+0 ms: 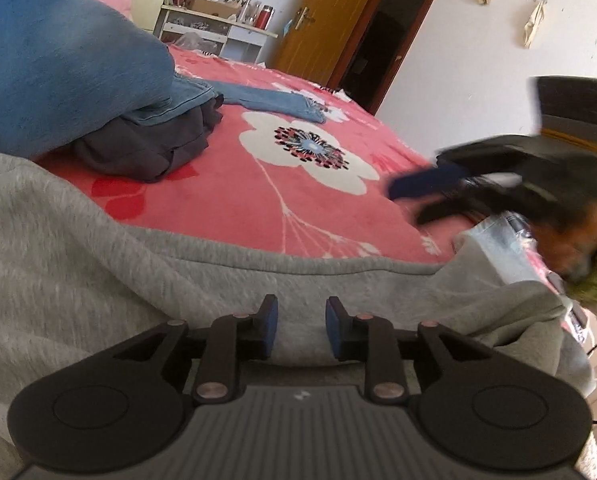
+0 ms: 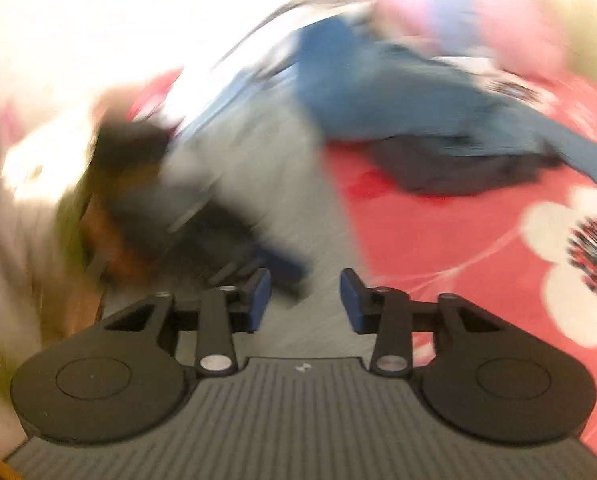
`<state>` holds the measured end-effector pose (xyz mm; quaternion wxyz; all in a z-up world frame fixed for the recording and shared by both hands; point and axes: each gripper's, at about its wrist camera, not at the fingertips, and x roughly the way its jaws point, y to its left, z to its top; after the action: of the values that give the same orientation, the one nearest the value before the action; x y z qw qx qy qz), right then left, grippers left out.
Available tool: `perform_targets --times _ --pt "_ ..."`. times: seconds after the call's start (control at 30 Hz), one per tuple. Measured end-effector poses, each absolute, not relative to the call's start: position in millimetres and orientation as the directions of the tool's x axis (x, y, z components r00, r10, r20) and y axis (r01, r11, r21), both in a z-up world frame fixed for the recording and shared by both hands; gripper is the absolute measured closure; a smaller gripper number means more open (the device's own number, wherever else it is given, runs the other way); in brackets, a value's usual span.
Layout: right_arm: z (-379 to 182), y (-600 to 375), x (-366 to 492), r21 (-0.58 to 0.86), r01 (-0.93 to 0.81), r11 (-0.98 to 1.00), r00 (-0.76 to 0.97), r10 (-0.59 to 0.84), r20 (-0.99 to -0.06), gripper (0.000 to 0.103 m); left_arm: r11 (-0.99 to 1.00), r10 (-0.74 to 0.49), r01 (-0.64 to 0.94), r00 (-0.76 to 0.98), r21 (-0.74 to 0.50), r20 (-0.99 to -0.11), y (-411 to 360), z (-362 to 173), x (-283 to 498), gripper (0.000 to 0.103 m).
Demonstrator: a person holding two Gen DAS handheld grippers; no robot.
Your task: Fold clothes
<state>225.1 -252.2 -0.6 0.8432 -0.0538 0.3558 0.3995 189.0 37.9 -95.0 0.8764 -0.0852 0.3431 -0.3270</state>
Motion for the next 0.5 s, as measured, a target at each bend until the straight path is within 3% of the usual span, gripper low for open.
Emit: perform_targets --times 0.23,0.33,0.43,0.5 --pt "-56.5 -228.9 273.1 0.195 -0.687 0.7 0.303 0.52 -0.799 0.061 0.712 -0.702 0.546 0.537 -0.441 -0.468 49.8 -95.5 186.2 0.074" --pt "-55.7 -221.8 266.6 0.176 -0.692 0.7 0.298 0.499 -0.814 0.06 0.701 -0.713 0.538 0.539 -0.468 -0.448 57.9 -94.7 185.8 0.075" --pt "-56.8 -210.6 258.6 0.14 -0.697 0.703 0.295 0.46 -0.838 0.071 0.712 -0.7 0.517 0.574 -0.476 -0.425 69.2 -91.4 183.3 0.074" --pt "-54.0 -198.5 251.3 0.054 -0.705 0.707 0.335 0.4 -0.853 0.084 0.728 -0.68 0.488 0.604 -0.481 -0.416 77.1 -89.9 183.3 0.074"
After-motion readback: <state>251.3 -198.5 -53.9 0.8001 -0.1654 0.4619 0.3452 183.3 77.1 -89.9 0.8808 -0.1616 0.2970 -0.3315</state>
